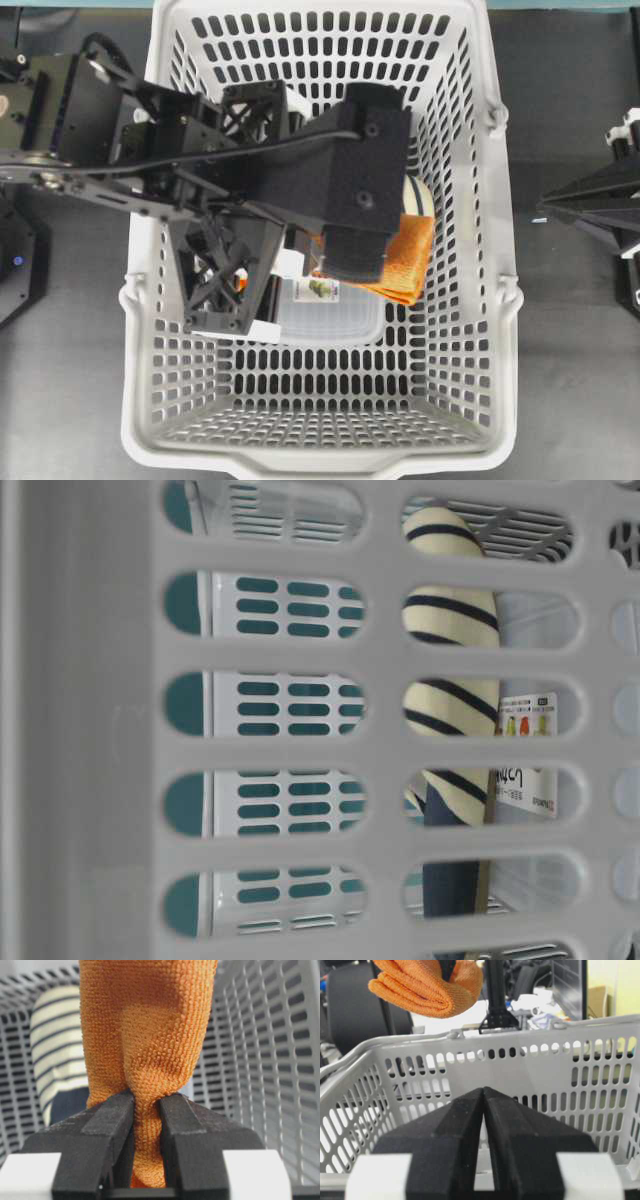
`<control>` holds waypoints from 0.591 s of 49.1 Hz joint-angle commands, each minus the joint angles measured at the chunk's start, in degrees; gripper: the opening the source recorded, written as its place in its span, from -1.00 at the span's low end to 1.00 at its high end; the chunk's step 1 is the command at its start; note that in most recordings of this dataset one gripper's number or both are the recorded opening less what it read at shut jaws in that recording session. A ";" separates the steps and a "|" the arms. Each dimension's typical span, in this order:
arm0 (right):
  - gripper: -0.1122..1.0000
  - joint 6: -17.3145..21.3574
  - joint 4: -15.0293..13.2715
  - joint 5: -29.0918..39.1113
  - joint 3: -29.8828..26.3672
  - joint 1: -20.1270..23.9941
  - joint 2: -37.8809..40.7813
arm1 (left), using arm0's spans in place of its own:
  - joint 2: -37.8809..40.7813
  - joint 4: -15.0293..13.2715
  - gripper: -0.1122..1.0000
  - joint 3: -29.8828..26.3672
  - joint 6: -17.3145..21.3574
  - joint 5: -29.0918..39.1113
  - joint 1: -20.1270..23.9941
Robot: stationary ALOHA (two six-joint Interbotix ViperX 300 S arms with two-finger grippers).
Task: Pick up the orange cloth from the shopping basket with the left arm.
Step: 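Lift the orange cloth upward with the left gripper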
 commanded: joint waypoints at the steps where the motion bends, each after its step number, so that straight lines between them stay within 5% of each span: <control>1: -0.79 0.09 0.18 -0.44 -0.35 0.18 0.35 | -0.53 0.18 -0.59 -1.58 -0.18 0.79 0.09; 29: -0.79 0.18 0.26 -0.35 -0.35 0.18 0.18 | -0.35 0.18 -0.59 -1.41 -0.62 0.79 0.18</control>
